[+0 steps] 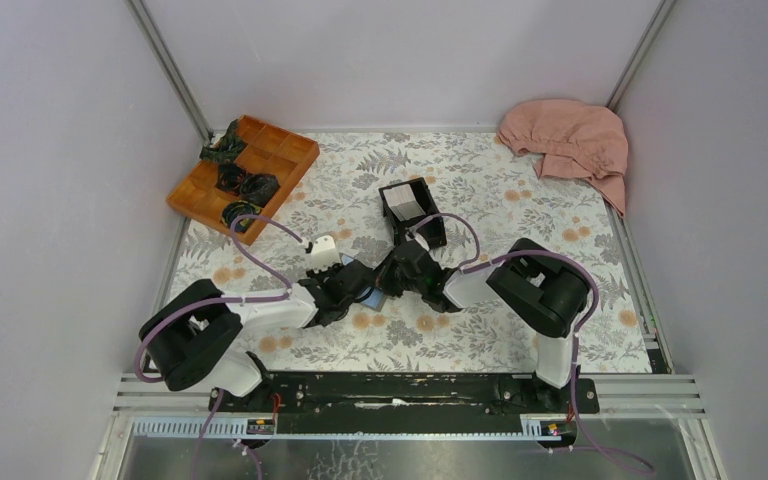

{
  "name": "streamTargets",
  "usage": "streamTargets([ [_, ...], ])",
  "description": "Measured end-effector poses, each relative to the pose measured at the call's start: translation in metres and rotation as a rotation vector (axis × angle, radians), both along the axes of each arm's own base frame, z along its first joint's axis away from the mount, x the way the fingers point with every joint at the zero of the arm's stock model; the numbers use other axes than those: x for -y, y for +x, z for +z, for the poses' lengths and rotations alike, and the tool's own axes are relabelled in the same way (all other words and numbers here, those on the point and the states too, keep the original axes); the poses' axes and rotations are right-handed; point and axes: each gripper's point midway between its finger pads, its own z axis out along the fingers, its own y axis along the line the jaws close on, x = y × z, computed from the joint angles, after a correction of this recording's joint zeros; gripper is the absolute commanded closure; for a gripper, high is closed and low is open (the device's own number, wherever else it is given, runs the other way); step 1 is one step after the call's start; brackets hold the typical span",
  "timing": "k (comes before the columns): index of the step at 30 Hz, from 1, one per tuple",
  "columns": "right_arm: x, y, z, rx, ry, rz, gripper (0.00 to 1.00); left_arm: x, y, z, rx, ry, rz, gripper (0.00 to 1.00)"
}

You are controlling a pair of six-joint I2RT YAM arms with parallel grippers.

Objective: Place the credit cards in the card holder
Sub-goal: Insert the credit card into the card holder.

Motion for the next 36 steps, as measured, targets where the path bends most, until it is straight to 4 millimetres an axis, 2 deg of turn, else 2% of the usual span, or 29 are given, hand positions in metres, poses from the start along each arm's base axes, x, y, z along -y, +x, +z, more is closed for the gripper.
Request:
streamTargets([
  [3, -0.002, 0.001, -0.001, 0.001, 0.002, 0.000, 1.00, 0.000, 0.000, 0.000, 0.000, 0.000, 0.000, 0.96],
  [8, -0.006, 0.004, -0.003, 0.008, 0.012, 0.001, 1.00, -0.003, -0.004, 0.002, 0.000, -0.016, 0.005, 0.72],
  [15, -0.009, 0.005, -0.004, 0.017, 0.012, 0.009, 1.00, -0.012, -0.015, 0.003, -0.026, -0.006, 0.015, 0.59],
  [20, -0.009, 0.005, -0.004, 0.030, 0.002, 0.017, 1.00, -0.017, -0.015, 0.003, -0.029, -0.003, 0.040, 0.56],
  [25, -0.008, 0.005, -0.005, 0.041, -0.005, 0.024, 1.00, -0.028, -0.010, 0.004, -0.026, -0.012, 0.090, 0.48],
  [31, -0.007, 0.006, -0.005, 0.051, -0.008, 0.030, 1.00, -0.043, 0.003, 0.022, 0.029, -0.057, 0.154, 0.48],
  [36, -0.007, 0.006, -0.005, 0.056, -0.009, 0.033, 1.00, -0.058, 0.011, 0.023, 0.028, -0.040, 0.190, 0.54],
])
